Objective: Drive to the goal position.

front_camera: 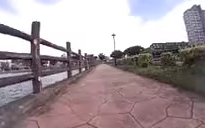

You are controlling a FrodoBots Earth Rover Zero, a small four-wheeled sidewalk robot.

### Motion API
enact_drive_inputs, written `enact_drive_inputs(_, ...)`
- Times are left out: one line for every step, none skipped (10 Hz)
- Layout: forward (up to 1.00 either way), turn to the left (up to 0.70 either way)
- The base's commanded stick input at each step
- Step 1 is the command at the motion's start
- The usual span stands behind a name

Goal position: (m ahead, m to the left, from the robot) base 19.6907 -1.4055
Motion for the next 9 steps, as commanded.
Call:
enact_drive_inputs(0.7,0.03)
enact_drive_inputs(0.7,0.03)
enact_drive_inputs(0.7,0.03)
enact_drive_inputs(0.7,0.02)
enact_drive_inputs(0.7,0.01)
enact_drive_inputs(0.7,0.01)
enact_drive_inputs(0.7,0.0)
enact_drive_inputs(0.7,-0.01)
enact_drive_inputs(0.7,-0.01)
